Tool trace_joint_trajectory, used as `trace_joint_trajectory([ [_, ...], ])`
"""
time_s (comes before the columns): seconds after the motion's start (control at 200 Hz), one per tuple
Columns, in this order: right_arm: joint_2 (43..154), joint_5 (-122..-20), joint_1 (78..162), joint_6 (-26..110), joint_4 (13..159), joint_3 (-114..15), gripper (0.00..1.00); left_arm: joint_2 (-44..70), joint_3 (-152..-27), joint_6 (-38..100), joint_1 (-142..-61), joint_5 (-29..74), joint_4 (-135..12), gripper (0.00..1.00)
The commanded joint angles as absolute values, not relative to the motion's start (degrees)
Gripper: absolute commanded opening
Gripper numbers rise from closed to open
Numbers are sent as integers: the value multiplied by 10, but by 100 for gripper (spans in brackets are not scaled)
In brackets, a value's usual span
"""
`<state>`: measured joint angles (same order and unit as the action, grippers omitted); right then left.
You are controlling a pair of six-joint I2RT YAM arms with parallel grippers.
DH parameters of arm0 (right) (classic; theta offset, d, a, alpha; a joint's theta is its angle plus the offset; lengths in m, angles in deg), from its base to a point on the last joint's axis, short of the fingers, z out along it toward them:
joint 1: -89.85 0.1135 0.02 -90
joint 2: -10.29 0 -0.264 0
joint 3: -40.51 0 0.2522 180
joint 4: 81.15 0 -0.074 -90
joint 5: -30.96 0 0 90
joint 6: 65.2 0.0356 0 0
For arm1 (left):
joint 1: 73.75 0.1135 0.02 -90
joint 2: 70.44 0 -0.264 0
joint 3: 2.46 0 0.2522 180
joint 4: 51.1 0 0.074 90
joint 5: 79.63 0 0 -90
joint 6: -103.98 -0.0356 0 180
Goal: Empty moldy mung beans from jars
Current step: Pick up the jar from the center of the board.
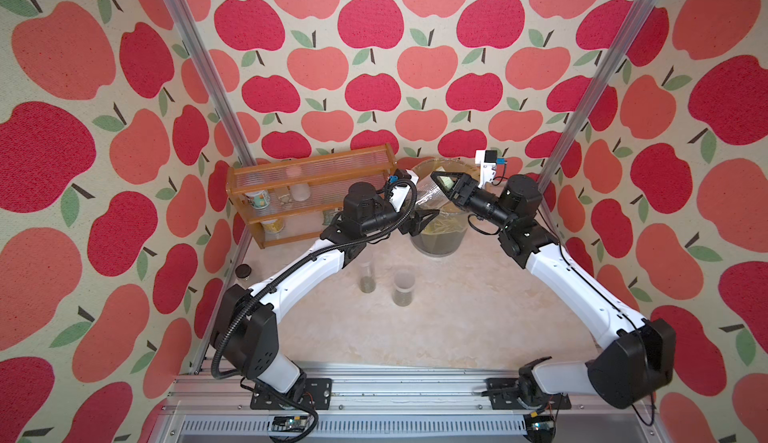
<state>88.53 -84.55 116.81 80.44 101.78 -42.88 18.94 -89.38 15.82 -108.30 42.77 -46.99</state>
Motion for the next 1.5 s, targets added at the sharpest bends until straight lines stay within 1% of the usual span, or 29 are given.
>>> trace_joint_trajectory([
  [0.0, 881, -895, 1180, 830, 1059, -446, 48, 206, -923, 164, -1083, 409, -434, 93],
  [0.08, 881, -896, 1181, 829, 1056, -447, 48, 213, -928, 162, -1083, 410, -433, 94],
  [0.3, 890, -913, 1181, 838, 1058, -455, 48, 232, -948, 161, -1083, 432, -432, 86],
  [0.335, 891, -918, 1181, 842, 1059, -456, 48, 235, -950, 161, -1082, 436, -432, 86],
  [0.395, 891, -924, 1181, 846, 1061, -455, 48, 238, -955, 162, -1082, 436, -431, 90],
  [0.455, 889, -927, 1181, 844, 1059, -454, 48, 239, -957, 160, -1081, 439, -431, 90],
  [0.545, 885, -926, 1180, 837, 1048, -454, 49, 236, -957, 158, -1082, 445, -430, 84],
  [0.64, 884, -922, 1181, 830, 1038, -455, 50, 234, -956, 147, -1081, 462, -434, 72],
  [0.825, 886, -909, 1181, 828, 1034, -451, 56, 230, -962, 146, -1083, 471, -443, 64],
  [0.88, 886, -909, 1180, 827, 1031, -452, 59, 230, -961, 147, -1082, 472, -443, 64],
  [1.121, 890, -897, 1181, 812, 1013, -456, 64, 225, -956, 143, -1087, 467, -444, 62],
  [1.216, 895, -896, 1181, 806, 1002, -462, 64, 222, -959, 138, -1090, 464, -454, 61],
  [1.416, 906, -869, 1182, 782, 978, -481, 61, 218, -962, 95, -1092, 431, -477, 66],
  [1.496, 917, -860, 1185, 766, 971, -490, 60, 220, -960, 95, -1089, 434, -477, 66],
])
